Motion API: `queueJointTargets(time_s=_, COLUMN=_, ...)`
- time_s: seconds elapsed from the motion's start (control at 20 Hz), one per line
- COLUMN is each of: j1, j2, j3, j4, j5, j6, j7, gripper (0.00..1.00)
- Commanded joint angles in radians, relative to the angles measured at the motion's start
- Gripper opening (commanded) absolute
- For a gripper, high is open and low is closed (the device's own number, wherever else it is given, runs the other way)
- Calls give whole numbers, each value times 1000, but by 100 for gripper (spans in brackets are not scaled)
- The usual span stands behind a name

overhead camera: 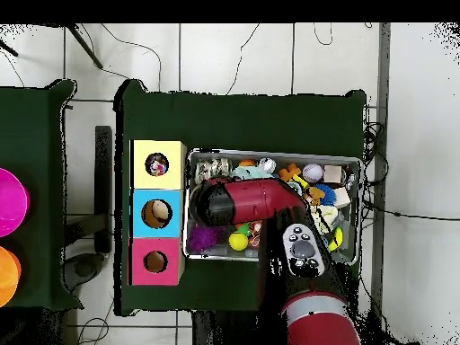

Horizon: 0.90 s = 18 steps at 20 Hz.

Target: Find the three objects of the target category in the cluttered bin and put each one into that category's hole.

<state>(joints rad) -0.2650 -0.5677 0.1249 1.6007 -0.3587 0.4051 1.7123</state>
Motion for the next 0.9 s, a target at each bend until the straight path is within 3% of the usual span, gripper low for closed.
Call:
queueJointTargets(time_s=0.05, j1=-41, j2=-44, j3=158, j4=138, j5=-54, j6=89, j7=-136, gripper=100)
queueJointTargets(time_s=0.25, j1=17, j2=-41, j3=88, j4=108, j5=-94, j6=141, j7=-115, gripper=100)
queueJointTargets(time_s=0.7, j1=149, j2=-46, j3=-81, j4=38, j5=-205, j6=160, j7=-23, gripper=100)
queueJointTargets(time_s=0.9, j1=114, j2=-84, j3=-55, j4=83, j5=-192, j6=188, j7=-71, gripper=100)
